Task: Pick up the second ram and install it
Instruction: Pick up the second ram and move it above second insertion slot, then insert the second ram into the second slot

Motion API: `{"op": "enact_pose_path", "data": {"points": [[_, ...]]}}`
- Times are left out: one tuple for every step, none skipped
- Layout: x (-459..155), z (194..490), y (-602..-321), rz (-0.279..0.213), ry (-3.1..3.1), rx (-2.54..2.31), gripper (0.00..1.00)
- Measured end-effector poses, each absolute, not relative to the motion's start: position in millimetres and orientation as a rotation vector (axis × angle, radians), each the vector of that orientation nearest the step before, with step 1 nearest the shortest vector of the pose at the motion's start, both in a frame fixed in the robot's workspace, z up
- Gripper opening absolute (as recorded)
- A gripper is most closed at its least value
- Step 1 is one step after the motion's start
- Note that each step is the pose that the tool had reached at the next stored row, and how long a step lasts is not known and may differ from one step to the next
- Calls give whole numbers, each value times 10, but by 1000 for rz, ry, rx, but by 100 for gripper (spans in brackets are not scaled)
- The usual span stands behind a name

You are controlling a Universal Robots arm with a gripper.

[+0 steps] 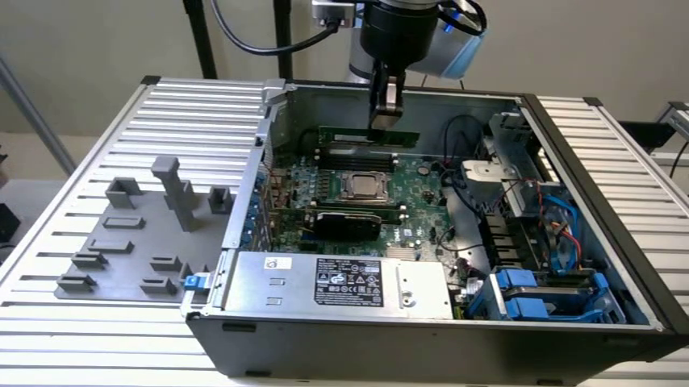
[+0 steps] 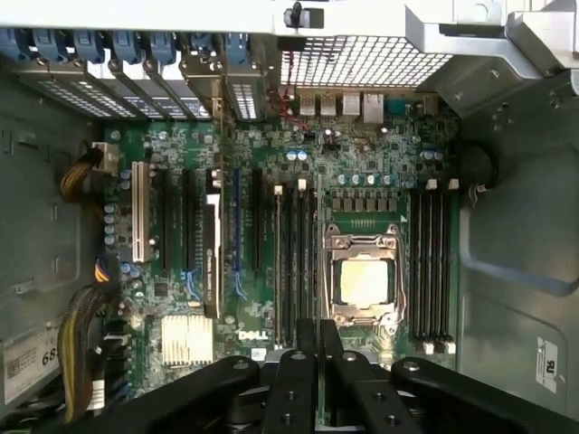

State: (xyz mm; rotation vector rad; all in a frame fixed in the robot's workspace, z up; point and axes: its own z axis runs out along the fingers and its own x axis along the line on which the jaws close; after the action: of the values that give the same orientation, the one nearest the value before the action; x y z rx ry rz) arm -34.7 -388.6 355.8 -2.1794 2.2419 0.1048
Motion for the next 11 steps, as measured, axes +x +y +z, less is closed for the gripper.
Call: {"op": "enact_pose_path", "data": {"points": [[-340,3544,-3866,105,2242,-2179,13],[-339,3537,-3846,105,2243,-2179,13],[-338,3536,-3840,105,2243,-2179,13],[-338,3536,-3841,105,2243,-2179,13],[-338,3536,-3841,105,2243,-2179,13],[-339,3536,-3840,105,2243,-2179,13],[-339,3536,-3840,105,2243,-2179,13],[-339,3536,-3840,105,2243,-2179,13],[-339,3536,-3840,105,2243,-2179,13],[-339,3536,-3841,105,2243,-2179,13],[-339,3536,-3840,105,2243,-2179,13]]}}
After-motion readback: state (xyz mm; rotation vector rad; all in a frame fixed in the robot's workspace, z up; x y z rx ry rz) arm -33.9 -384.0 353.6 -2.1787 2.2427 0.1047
